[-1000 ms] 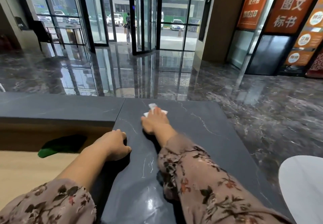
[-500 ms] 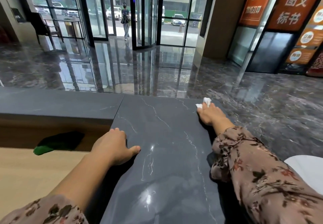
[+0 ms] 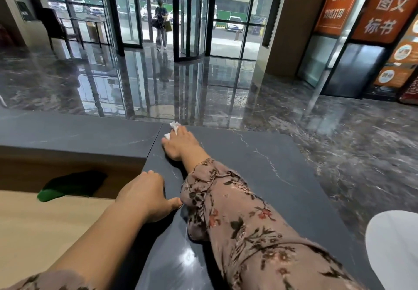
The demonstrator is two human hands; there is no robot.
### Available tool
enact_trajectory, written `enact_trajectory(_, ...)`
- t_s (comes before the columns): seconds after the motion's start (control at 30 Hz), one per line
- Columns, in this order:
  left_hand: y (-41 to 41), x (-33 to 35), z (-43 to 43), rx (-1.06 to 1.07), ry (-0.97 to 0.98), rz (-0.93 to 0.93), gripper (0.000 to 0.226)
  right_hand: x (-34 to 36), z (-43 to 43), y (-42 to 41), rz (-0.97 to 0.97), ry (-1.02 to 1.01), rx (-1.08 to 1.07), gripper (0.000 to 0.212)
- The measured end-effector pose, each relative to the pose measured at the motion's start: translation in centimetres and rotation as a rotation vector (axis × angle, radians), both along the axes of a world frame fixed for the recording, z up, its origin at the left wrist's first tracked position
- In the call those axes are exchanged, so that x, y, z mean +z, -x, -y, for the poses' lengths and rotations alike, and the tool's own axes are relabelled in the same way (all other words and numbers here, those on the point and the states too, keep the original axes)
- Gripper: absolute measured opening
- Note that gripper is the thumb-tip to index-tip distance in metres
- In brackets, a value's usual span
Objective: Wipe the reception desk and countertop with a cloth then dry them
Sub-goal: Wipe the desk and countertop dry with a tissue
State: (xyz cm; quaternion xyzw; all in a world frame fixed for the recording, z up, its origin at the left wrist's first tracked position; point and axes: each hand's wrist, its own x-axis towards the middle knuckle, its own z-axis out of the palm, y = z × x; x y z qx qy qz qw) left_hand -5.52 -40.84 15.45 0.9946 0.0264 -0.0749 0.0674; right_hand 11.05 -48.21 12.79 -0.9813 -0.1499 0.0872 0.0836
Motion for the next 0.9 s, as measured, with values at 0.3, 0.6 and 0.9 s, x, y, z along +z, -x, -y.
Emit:
enact_trajectory(0.3, -0.1, 0.7, 0.3, -0.004, -0.037, -0.038, 0.047, 0.1, 17.3, -1.1, 0.104, 0.004, -0.266, 0.058)
enact_trajectory(0.6, -0.4, 0.1, 0.0, -0.035, -0.027, -0.035, 0.050, 0.8, 24.6, 0.9, 0.107, -0.061, -0.608, 0.056)
enact_trajectory(0.9, -1.2, 0.0, -0.3, 0.019, 0.032, -0.069, 0.047, 0.4, 6.4, 7.5, 0.047, -0.117, -0.014, 0.058)
